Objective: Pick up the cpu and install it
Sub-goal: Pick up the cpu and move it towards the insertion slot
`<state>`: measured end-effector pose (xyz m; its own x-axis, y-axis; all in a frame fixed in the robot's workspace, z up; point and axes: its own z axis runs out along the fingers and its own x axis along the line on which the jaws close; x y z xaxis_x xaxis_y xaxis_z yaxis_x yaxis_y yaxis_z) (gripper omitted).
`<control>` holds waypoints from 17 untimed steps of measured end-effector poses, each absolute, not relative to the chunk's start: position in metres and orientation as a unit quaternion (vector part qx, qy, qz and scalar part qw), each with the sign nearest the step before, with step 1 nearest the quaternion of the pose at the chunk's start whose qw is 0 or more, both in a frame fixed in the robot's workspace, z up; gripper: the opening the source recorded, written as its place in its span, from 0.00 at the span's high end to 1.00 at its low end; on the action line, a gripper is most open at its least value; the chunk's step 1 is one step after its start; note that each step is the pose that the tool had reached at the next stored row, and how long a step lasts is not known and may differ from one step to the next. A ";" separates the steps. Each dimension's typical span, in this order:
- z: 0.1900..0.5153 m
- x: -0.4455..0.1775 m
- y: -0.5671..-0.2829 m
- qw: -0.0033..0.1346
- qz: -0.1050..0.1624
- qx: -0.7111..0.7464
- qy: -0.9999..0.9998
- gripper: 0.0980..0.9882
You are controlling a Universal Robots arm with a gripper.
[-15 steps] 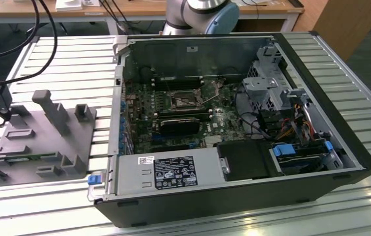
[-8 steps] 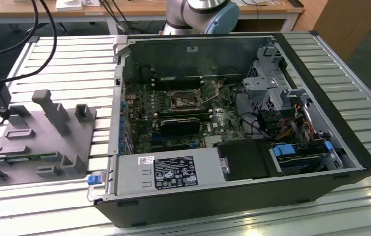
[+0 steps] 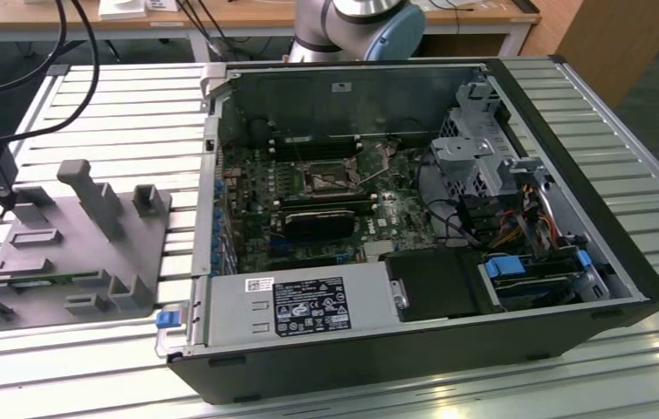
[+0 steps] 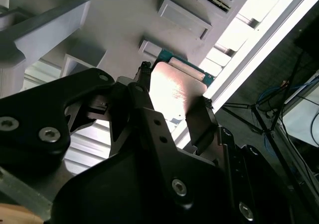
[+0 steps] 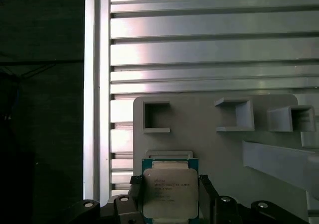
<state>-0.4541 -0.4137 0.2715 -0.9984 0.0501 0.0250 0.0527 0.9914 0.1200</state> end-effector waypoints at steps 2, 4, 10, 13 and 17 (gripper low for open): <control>0.273 -0.454 -0.414 0.011 -0.061 -0.026 -0.998 0.51; 0.274 -0.454 -0.414 0.011 -0.061 -0.026 -0.998 0.51; 0.278 -0.454 -0.414 0.011 -0.062 -0.026 -0.998 0.51; 0.280 -0.454 -0.414 0.011 -0.062 -0.026 -0.998 0.51; 0.283 -0.454 -0.414 0.011 -0.063 -0.026 -0.998 0.51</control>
